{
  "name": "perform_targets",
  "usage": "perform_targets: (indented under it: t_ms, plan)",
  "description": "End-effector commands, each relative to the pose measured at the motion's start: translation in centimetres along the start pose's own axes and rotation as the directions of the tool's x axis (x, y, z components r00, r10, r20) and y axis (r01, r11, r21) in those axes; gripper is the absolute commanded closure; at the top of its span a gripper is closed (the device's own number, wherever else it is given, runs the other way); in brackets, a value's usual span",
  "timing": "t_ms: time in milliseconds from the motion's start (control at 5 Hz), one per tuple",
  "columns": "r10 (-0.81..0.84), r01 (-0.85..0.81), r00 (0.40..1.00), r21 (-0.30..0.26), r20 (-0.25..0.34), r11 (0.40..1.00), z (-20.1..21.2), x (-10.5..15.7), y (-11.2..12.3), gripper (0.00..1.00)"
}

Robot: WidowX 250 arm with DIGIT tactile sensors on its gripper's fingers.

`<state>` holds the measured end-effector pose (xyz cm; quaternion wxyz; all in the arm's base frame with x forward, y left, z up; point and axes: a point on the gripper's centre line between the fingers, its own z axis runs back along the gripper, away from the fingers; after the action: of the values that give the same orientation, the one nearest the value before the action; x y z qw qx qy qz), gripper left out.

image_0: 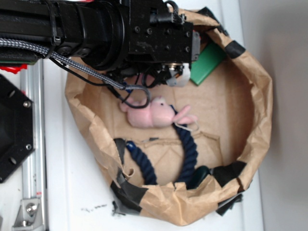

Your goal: Grab the green sponge.

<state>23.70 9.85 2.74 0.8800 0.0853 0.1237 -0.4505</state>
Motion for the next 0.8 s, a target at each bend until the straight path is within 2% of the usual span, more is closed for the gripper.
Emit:
perform_targets:
  t_ms: [0,200,400,600]
  plan:
    - [0.025,-0.024,0.999,0.025,-0.026,0.999,0.0,-1.8,0.1,0.00]
    - [0.055,-0.049,0.993,0.062,-0.101,0.997,-0.9,-1.4,0.5,0.91]
    - [0.061,-0.055,0.993,0.066,-0.103,0.996,-0.6,-1.2,0.6,1.00]
    - [0.065,-0.060,0.995,0.073,-0.074,0.996,0.6,-0.6,0.6,1.00]
